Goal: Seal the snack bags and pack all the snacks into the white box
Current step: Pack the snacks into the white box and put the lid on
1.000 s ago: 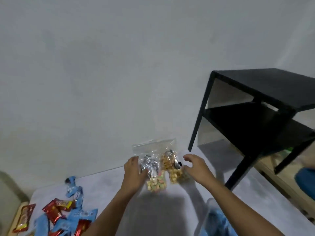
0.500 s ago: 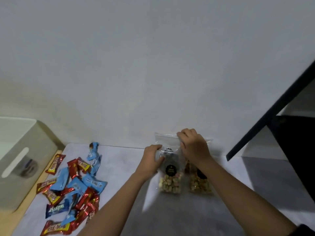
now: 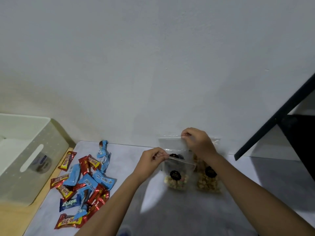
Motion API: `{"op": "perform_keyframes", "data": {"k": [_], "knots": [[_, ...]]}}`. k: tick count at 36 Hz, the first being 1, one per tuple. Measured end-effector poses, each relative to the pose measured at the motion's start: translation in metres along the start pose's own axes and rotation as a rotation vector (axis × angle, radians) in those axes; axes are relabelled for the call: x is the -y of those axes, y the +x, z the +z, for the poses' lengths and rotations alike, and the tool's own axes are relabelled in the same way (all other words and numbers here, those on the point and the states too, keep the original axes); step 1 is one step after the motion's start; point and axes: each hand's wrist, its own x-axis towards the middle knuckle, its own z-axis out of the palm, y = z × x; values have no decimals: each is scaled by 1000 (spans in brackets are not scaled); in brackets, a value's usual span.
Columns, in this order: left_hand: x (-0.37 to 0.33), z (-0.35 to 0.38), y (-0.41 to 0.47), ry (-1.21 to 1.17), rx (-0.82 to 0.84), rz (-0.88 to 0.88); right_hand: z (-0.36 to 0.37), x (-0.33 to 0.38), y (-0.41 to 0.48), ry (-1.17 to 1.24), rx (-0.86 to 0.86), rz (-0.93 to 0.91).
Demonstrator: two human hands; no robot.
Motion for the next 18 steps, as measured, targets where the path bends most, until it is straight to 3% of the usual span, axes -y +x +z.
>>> {"op": "perform_keyframes", "data": {"k": [7, 18], "knots": [[-16, -52, -29, -58, -79, 150, 2, 66, 3, 188, 86, 19], [-49, -234, -71, -118, -286, 450, 40, 241, 32, 406, -197, -35]]}}
